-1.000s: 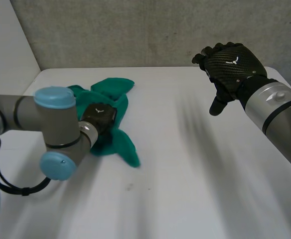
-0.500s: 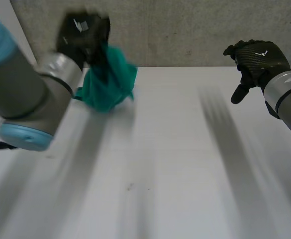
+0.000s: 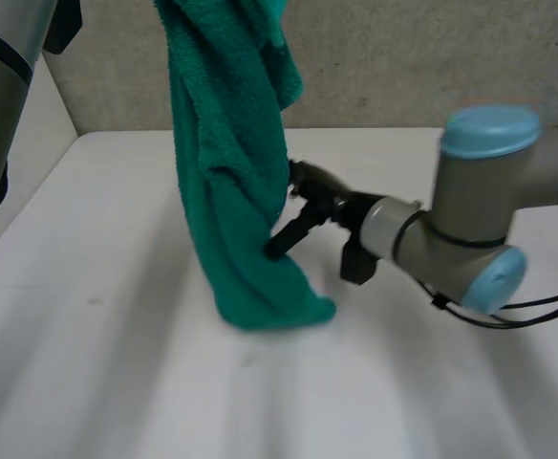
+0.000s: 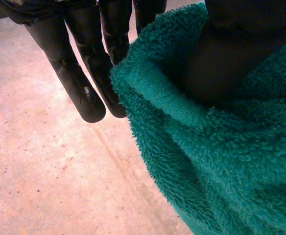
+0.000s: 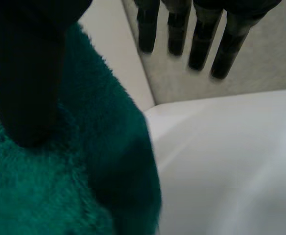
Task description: Fold the towel.
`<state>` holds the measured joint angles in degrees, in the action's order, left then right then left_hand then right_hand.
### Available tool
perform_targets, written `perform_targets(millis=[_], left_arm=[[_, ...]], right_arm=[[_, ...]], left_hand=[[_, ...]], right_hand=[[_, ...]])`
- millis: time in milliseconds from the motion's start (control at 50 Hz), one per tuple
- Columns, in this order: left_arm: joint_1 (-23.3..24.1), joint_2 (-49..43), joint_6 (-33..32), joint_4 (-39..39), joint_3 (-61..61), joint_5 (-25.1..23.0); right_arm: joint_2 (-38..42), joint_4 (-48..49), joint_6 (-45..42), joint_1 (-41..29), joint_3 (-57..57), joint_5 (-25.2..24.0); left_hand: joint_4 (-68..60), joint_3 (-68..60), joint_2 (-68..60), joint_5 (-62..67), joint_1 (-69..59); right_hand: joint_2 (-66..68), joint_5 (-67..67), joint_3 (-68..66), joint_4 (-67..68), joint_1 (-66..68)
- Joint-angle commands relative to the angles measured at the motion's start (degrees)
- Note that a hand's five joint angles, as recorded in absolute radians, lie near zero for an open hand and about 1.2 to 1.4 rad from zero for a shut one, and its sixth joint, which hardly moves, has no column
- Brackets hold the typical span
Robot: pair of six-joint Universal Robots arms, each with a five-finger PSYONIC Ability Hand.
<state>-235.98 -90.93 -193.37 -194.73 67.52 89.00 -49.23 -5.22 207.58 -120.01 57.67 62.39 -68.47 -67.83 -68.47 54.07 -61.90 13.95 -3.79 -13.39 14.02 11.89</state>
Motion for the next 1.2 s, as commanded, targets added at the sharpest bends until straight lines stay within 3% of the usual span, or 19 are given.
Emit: perform_targets(millis=[20,120,140,240,320,480,500,580,660,680,740,760,820,900,920,1080,1200], left_arm=[[0.1,-0.1,-0.1,-0.9,-0.1,1.0],[-2.8,-0.6,-0.2,-0.7,2.2,2.6],[-3.9,-0.8,-0.2,-0.7,3.0,2.9],[-12.3,-4.4,0.4,0.7,10.3,5.2],[-14.1,-10.6,2.4,2.2,16.3,6.0],[-13.9,-25.4,8.7,3.3,23.2,6.4],[-13.8,-26.5,9.2,3.3,23.2,6.4],[-14.2,-28.9,10.1,3.0,22.4,6.4],[-15.3,-29.0,10.1,3.1,21.8,6.3],[-16.4,-28.8,9.8,3.6,22.1,6.2],[-17.4,-28.0,9.4,4.8,23.1,6.2],[-17.4,-26.9,9.3,6.4,23.9,6.2],[-16.9,-24.6,9.2,9.2,24.7,6.0],[-15.1,-20.2,9.3,13.0,25.6,5.7],[-13.2,-18.0,9.3,13.8,25.9,5.7],[-2.2,-10.7,8.5,13.9,29.9,5.8],[-0.6,-13.0,5.7,13.5,30.0,6.0]], right_arm=[[4.0,-0.3,-1.9,-1.1,-4.1,9.8],[-3.6,-0.3,-13.9,2.1,-2.6,17.1],[-7.2,-0.1,-20.0,5.0,-1.0,17.8],[-16.2,-0.4,-35.1,9.9,1.2,17.1],[-19.4,-3.0,-41.8,8.7,2.8,14.9],[-18.6,-7.1,-44.5,5.3,6.9,11.4],[-14.0,-8.0,-45.9,1.7,8.1,11.8],[-7.0,-10.1,-48.8,-1.5,9.3,13.4],[-4.3,-11.4,-49.5,-1.6,12.5,15.7],[-4.3,-11.3,-49.6,-1.6,13.2,16.0],[-4.5,-10.5,-49.5,-1.3,15.8,16.0],[-4.6,-10.2,-49.4,-1.2,16.2,16.0],[-6.0,-9.3,-49.4,-1.1,18.0,15.8],[-9.5,-8.9,-49.1,-1.0,20.0,15.8],[-10.2,-8.9,-49.1,-1.0,20.3,15.8],[-20.3,-7.8,-49.3,-0.5,22.9,16.1],[-24.0,-8.5,-53.7,2.2,22.7,15.8]], left_hand=[[-11.5,-12.2,-11.5,15.9,-18.1],[-11.5,-12.2,-11.5,15.9,-18.1],[-11.5,-12.2,-11.5,15.9,-18.1],[-11.5,-12.2,-11.5,15.9,-18.1],[-11.5,-12.2,-11.5,15.9,-18.1],[-11.5,-12.2,-11.5,15.9,-18.1],[-11.5,-12.2,-11.5,15.9,-18.1],[-11.5,-12.2,-11.5,15.9,-18.1],[-10.5,-11.2,-10.5,14.9,-17.1],[8.4,7.8,8.4,-4.0,1.9],[35.3,34.7,35.3,-30.9,28.7],[44.9,44.2,44.9,-40.5,38.3],[53.0,52.4,53.0,-48.6,46.4],[56.9,56.3,56.9,-52.5,50.3],[57.1,56.4,57.1,-52.7,50.5],[56.6,55.9,56.6,-52.2,50.0],[55.9,55.3,55.9,-51.5,49.3]], right_hand=[[66.1,-66.2,-66.6,66.0,68.1],[66.1,-66.2,-66.6,66.0,68.1],[66.1,-66.2,-66.6,66.0,68.1],[66.1,-66.2,-66.6,66.0,68.1],[66.1,-66.2,-66.6,66.0,68.1],[66.1,-66.2,-66.6,66.0,68.1],[66.1,-66.2,-66.6,66.0,68.1],[66.1,-66.2,-66.6,66.0,68.1],[66.1,-66.2,-66.6,66.0,68.1],[66.1,-66.2,-66.6,66.0,68.1],[66.1,-66.2,-66.6,66.0,68.1],[66.1,-66.2,-66.6,66.0,68.1],[63.4,-63.6,-64.0,63.4,65.5],[23.7,-23.9,-24.3,23.6,25.8],[19.7,-19.9,-20.3,19.7,21.8],[12.3,-12.4,-12.8,12.2,14.3],[10.9,-11.1,-11.5,10.9,13.0]])
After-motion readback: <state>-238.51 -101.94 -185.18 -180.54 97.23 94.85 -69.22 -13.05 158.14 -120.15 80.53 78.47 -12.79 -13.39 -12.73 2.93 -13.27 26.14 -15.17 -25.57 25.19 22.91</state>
